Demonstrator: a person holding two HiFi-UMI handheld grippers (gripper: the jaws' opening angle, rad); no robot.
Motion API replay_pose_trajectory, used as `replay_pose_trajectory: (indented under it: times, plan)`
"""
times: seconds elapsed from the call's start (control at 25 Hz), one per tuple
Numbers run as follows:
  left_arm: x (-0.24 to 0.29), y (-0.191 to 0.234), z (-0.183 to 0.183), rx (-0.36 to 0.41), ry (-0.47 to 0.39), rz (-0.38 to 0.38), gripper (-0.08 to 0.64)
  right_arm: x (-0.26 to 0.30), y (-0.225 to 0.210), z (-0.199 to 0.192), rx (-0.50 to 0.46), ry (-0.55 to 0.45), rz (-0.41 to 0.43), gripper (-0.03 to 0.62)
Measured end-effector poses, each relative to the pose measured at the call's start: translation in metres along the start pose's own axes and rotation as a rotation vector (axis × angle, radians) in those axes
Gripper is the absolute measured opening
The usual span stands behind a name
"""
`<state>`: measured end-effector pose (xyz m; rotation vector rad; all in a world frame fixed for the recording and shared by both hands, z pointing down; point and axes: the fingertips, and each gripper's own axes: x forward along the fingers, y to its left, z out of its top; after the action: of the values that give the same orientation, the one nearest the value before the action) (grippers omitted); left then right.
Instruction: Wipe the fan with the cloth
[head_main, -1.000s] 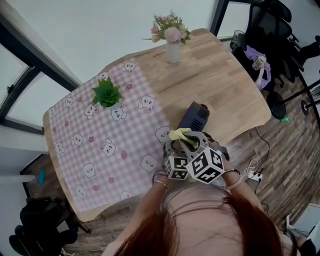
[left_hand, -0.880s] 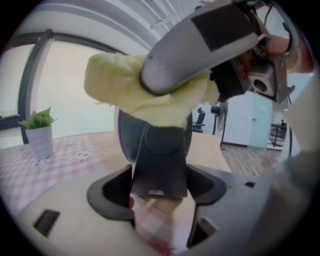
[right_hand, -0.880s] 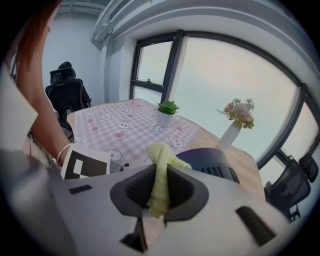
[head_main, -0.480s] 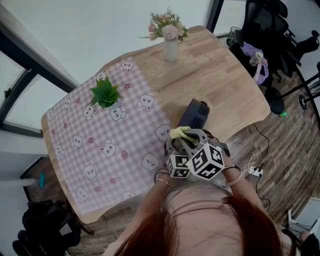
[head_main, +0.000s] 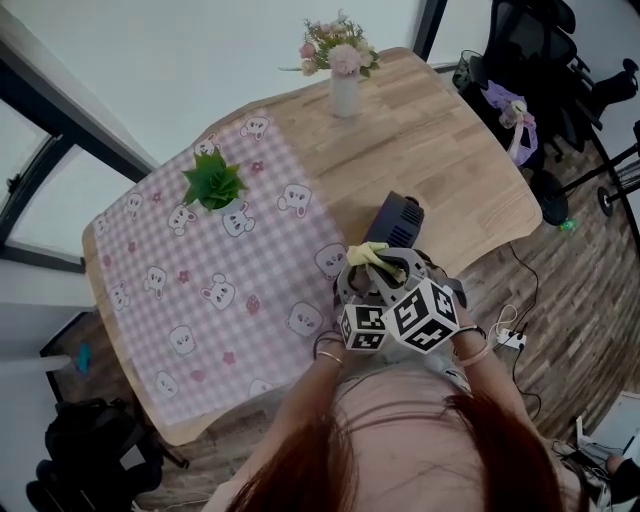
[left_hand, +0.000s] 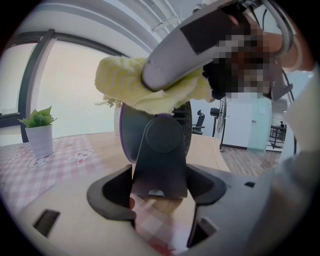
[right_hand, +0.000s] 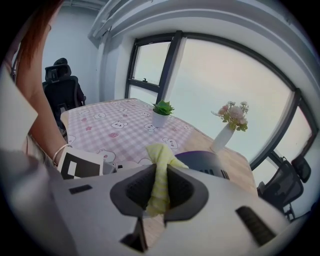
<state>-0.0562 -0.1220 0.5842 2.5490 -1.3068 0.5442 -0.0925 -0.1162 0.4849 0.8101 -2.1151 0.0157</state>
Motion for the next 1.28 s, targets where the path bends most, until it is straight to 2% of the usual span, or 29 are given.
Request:
replay_pose_trajectory:
  times: [0.52,0.8,1.28]
  plan:
    - [-0.001,0.000,0.000,-0.004,-0.014,-0.004,0.311,-0.004,-0.006,0.004,-0.014,-0.042,0.018,0.049]
    - [-0.001,0.000,-0.001,-0.005,-0.015,0.007,0.311,-0.006,-0.010,0.005,0.003,-0.080,0.055,0.049]
    - [-0.001,0.000,-0.001,-0.004,-0.014,0.020,0.311,-0.014,-0.026,0.007,0.008,-0.085,0.062,0.049]
